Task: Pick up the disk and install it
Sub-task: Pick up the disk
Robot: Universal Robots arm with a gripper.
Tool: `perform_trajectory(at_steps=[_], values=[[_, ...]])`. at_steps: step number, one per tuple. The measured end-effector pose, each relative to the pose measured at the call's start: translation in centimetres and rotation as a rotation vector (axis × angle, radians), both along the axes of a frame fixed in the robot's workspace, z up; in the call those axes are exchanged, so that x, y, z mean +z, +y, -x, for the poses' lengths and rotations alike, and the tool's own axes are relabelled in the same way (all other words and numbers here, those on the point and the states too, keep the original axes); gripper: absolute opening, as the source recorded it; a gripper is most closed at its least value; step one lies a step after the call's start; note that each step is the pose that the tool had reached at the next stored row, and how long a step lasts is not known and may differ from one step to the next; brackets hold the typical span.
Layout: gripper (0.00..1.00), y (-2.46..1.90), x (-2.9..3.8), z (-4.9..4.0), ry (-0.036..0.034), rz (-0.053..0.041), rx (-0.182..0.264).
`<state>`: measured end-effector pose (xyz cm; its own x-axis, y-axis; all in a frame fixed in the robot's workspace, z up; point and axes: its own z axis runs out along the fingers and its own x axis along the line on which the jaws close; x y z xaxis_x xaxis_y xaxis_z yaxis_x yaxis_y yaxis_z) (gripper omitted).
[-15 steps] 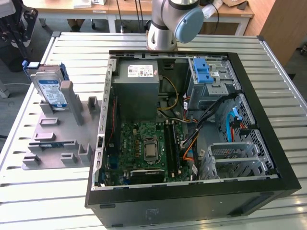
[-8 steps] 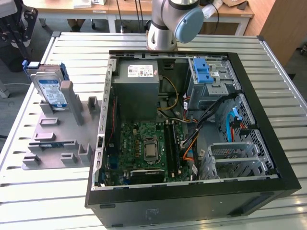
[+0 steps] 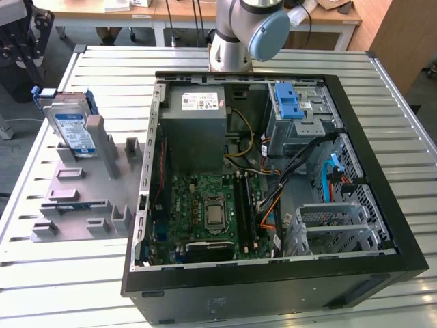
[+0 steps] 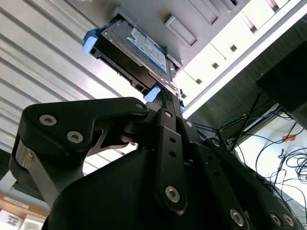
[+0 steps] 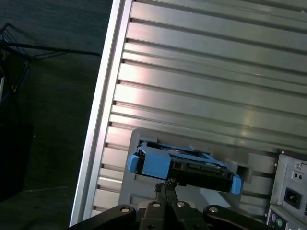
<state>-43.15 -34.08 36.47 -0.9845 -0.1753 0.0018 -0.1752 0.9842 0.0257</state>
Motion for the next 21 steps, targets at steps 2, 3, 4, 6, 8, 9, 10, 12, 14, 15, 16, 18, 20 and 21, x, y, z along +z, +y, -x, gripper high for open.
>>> perform_trajectory(at_steps=[2, 3, 4, 6, 8, 9, 10, 12, 14, 15, 16, 18, 20, 21], values=[[0.11, 0.0, 0.0, 0.0, 0.0, 0.0, 0.013], [0.11, 0.0, 0.0, 0.0, -0.0001, 0.0, 0.019], [0.11, 0.0, 0.0, 0.0, 0.0, 0.0, 0.025], [0.11, 0.0, 0.0, 0.0, -0.0001, 0.0, 0.038], [0.11, 0.0, 0.0, 0.0, -0.0002, 0.0, 0.05], [0.11, 0.0, 0.0, 0.0, -0.0002, 0.0, 0.056], [0.11, 0.0, 0.0, 0.0, -0.0002, 0.0, 0.062], [0.11, 0.0, 0.0, 0.0, -0.0003, 0.0, 0.073], [0.11, 0.0, 0.0, 0.0, -0.0003, 0.0, 0.084], [0.11, 0.0, 0.0, 0.0, -0.0003, 0.0, 0.089], [0.11, 0.0, 0.0, 0.0, -0.0003, 0.0, 0.094], [0.11, 0.0, 0.0, 0.0, -0.0004, 0.0, 0.104], [0.11, 0.0, 0.0, 0.0, -0.0004, 0.0, 0.115], [0.11, 0.0, 0.0, 0.0, -0.0004, 0.0, 0.12]])
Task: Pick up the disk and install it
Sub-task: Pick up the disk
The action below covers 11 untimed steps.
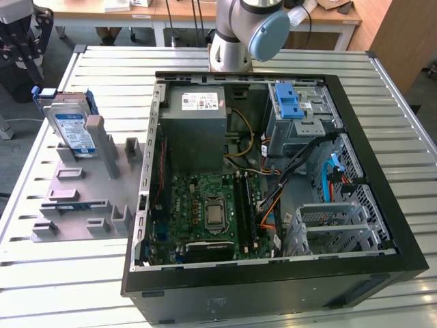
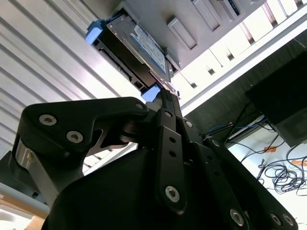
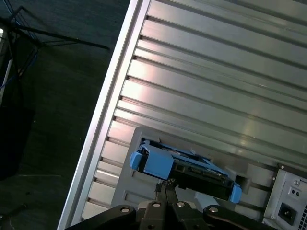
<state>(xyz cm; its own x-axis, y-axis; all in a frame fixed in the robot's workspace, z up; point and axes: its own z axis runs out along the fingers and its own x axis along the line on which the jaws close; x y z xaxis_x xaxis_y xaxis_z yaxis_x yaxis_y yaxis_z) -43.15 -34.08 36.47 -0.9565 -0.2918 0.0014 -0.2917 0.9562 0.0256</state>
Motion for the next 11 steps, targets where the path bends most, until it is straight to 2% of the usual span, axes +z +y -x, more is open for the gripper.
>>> perform_trajectory(at_steps=[11], values=[[0.11, 0.0, 0.0, 0.0, -0.0018, 0.0, 0.055]])
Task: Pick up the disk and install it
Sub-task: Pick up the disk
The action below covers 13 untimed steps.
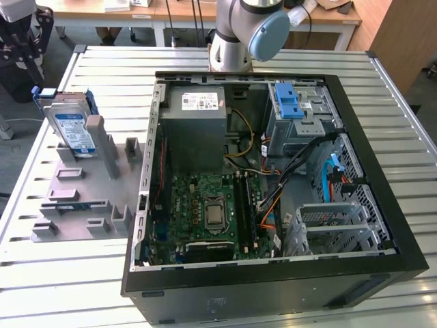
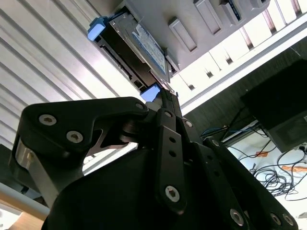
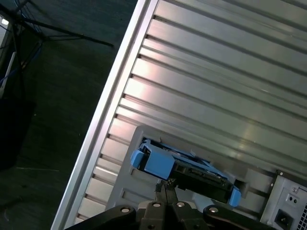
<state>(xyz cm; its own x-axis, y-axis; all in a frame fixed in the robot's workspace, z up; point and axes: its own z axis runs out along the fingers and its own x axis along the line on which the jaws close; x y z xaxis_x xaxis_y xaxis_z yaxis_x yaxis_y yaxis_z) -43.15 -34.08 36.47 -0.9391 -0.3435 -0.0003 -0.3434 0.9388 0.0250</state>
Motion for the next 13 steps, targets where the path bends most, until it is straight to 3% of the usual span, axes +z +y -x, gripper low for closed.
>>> perform_trajectory(at_steps=[13], values=[[0.11, 0.0, -0.01, 0.0, -0.0039, 0.0, 0.065]])
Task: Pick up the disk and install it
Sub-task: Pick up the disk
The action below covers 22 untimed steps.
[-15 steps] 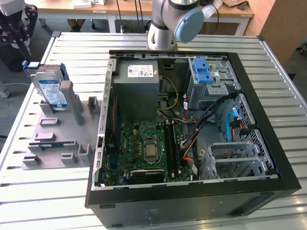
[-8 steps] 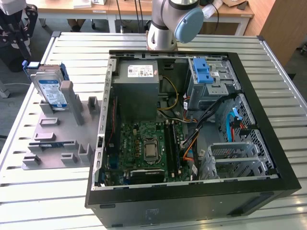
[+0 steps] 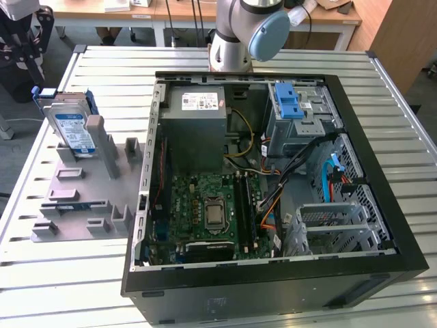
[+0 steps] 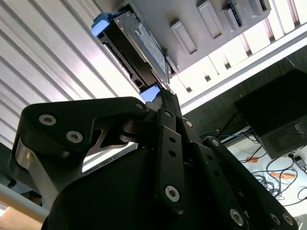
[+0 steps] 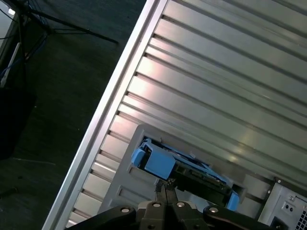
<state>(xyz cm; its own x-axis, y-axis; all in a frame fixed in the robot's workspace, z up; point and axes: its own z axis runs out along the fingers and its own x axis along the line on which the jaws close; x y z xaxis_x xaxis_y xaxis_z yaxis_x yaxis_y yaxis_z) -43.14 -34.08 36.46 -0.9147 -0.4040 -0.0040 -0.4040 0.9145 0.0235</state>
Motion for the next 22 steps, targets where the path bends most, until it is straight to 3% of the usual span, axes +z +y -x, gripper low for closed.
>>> perform_trajectory(at_steps=[22], values=[[0.11, 0.0, -0.01, 0.0, -0.0086, 0.0, 0.132]])
